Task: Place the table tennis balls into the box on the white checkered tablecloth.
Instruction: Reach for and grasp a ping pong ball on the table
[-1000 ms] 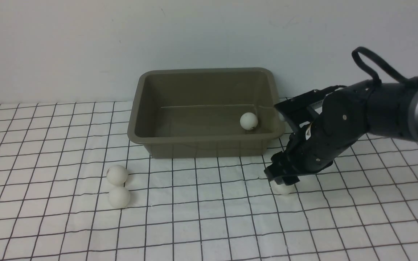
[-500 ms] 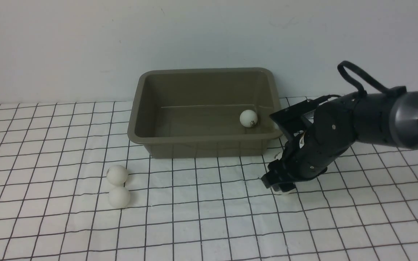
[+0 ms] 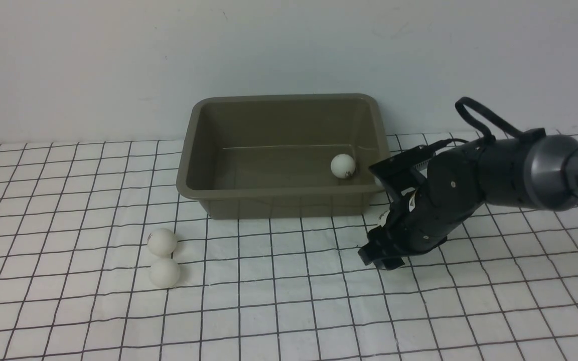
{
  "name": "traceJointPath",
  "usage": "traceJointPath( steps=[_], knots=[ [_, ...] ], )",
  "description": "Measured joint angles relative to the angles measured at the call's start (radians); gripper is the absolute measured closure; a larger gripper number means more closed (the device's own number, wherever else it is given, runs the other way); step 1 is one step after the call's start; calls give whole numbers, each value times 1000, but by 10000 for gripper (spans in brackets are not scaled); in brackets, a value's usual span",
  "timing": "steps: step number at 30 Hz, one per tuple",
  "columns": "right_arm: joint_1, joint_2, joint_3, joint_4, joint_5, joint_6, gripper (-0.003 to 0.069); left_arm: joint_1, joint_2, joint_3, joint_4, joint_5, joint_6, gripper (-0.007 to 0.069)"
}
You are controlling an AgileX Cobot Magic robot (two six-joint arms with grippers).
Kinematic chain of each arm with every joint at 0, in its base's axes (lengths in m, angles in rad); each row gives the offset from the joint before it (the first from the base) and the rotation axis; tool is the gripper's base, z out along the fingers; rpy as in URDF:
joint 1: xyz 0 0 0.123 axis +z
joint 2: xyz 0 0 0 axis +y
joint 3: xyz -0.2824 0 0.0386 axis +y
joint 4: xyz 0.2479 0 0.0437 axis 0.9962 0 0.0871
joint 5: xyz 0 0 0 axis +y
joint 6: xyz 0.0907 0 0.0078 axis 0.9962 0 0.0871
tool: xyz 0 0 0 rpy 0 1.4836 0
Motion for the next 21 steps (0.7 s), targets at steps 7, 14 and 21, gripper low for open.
traceJointPath(
  steps=[7, 14, 21],
  knots=[
    [0, 0, 0, 0, 16, -10, 293, 0, 0, 0, 0, 0, 0, 629],
    [34, -46, 0, 89, 124, -137, 293, 0, 0, 0, 0, 0, 0, 629],
    [80, -178, -103, 176, 137, -214, 293, 0, 0, 0, 0, 0, 0, 629]
  ],
)
